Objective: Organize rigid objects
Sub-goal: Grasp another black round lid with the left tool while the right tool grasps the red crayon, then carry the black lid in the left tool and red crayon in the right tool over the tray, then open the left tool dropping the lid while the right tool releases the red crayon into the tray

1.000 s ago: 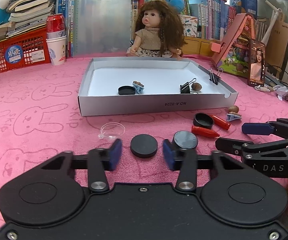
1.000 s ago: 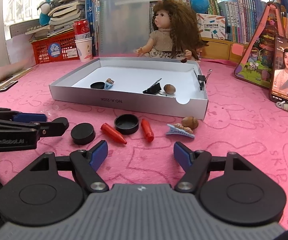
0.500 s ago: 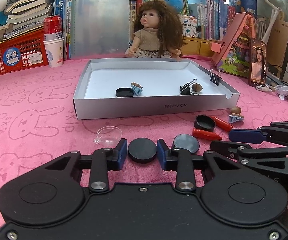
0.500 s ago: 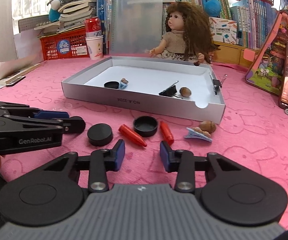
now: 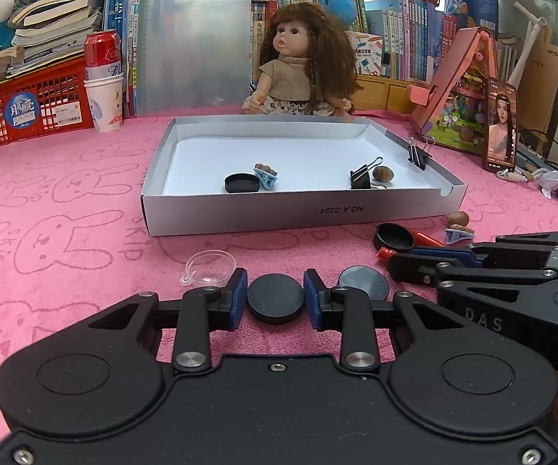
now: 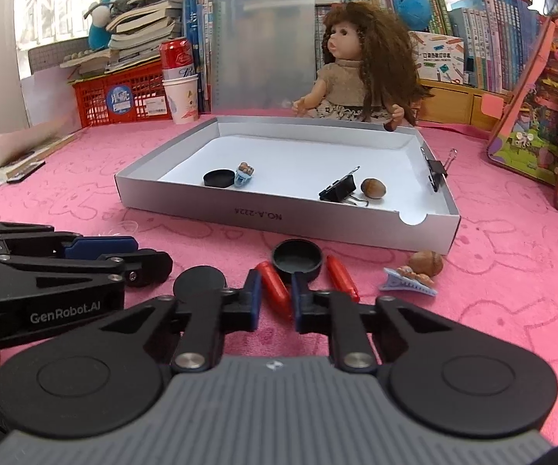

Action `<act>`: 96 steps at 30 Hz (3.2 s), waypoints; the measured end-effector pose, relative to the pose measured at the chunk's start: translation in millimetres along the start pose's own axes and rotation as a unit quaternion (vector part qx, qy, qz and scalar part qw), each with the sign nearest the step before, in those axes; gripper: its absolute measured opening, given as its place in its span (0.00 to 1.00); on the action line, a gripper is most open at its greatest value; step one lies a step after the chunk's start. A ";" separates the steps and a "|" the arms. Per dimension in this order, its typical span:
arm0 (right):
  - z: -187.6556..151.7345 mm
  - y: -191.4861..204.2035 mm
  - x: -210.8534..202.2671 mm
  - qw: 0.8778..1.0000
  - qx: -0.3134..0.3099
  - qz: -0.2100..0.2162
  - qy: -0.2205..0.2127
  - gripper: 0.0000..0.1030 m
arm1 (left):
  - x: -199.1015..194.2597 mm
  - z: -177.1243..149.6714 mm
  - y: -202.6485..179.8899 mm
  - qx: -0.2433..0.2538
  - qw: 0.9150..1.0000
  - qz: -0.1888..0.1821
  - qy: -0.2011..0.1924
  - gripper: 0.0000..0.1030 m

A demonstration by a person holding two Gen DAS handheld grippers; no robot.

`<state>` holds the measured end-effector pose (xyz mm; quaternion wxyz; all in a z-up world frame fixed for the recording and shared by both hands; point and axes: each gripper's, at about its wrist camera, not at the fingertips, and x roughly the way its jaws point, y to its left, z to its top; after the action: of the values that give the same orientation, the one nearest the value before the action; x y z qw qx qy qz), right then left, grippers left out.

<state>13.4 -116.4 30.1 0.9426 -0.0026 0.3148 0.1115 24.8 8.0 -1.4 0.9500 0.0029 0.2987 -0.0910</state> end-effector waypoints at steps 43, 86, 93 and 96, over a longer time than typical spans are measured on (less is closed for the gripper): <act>13.1 -28.0 -32.4 0.998 0.028 -0.038 -0.049 0.14 | -13.9 30.9 -3.8 -0.008 0.999 0.004 -0.035 0.29; 95.5 -72.9 42.6 0.996 0.070 -0.052 -0.036 0.14 | 82.1 126.9 32.0 -0.067 0.998 -0.001 -0.008 0.29; 104.4 -75.9 76.5 0.996 0.065 -0.059 -0.014 0.14 | 121.5 129.8 32.3 -0.065 0.998 0.025 0.011 0.29; 104.4 -75.8 89.3 0.996 0.063 -0.064 -0.003 0.14 | 132.5 127.2 32.2 -0.063 0.997 0.032 0.019 0.29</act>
<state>160.7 -163.9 55.8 0.9471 0.0372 0.3172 0.0306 209.2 9.4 26.3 0.9449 -0.0461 0.3213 -0.0416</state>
